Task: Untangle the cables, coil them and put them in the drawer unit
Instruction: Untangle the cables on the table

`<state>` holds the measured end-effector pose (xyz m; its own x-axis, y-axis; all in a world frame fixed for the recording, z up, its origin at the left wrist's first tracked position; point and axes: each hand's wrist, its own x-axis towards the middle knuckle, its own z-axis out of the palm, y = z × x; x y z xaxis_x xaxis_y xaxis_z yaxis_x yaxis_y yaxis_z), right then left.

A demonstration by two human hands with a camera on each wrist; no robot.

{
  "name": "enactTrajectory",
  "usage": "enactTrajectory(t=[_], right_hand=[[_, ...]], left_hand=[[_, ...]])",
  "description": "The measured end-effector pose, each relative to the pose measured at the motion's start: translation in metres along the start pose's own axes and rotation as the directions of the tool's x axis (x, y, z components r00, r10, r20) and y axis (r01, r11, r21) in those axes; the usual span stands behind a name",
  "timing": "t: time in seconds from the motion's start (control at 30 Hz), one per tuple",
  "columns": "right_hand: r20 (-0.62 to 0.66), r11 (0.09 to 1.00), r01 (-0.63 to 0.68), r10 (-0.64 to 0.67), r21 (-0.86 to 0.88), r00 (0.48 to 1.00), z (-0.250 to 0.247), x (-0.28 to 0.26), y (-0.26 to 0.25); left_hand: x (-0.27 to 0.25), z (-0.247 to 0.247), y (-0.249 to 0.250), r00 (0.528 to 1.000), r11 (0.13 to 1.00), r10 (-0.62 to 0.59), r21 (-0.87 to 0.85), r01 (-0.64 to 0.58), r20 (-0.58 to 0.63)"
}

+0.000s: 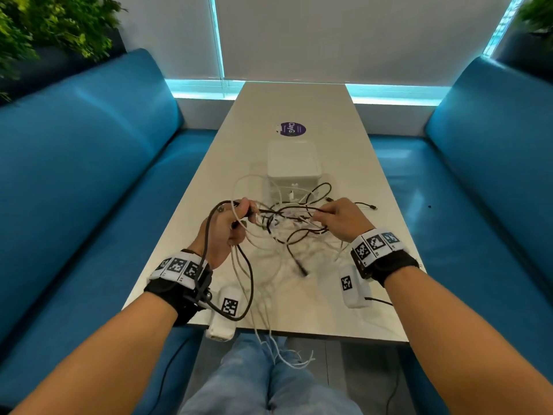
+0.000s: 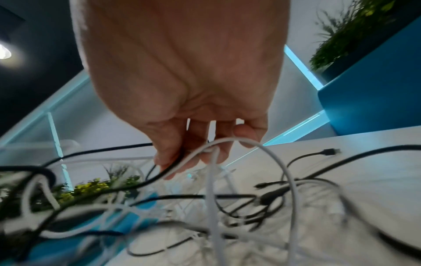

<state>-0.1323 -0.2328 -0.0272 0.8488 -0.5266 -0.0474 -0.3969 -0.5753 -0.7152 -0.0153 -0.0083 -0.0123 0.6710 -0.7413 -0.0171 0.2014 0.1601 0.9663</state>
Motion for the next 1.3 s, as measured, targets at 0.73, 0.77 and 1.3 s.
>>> enactTrajectory(t=[0.73,0.77,1.3], right_hand=[[-0.114,0.919,-0.259,0.235,-0.298,0.965,-0.019,-0.006,0.006],[-0.139,0.920,-0.207,0.169,-0.334,0.976,-0.019,-0.011,-0.008],[0.108,0.946,0.151,-0.189,0.287,0.976,0.023,-0.040,-0.063]], left_hand=[[-0.006,0.003,0.021,0.991,0.935,0.102,0.349,-0.065,-0.088],[-0.005,0.007,0.022,0.992,0.922,0.105,0.379,-0.072,-0.068],[-0.013,0.030,0.025,0.977,0.893,0.211,0.401,-0.207,0.034]])
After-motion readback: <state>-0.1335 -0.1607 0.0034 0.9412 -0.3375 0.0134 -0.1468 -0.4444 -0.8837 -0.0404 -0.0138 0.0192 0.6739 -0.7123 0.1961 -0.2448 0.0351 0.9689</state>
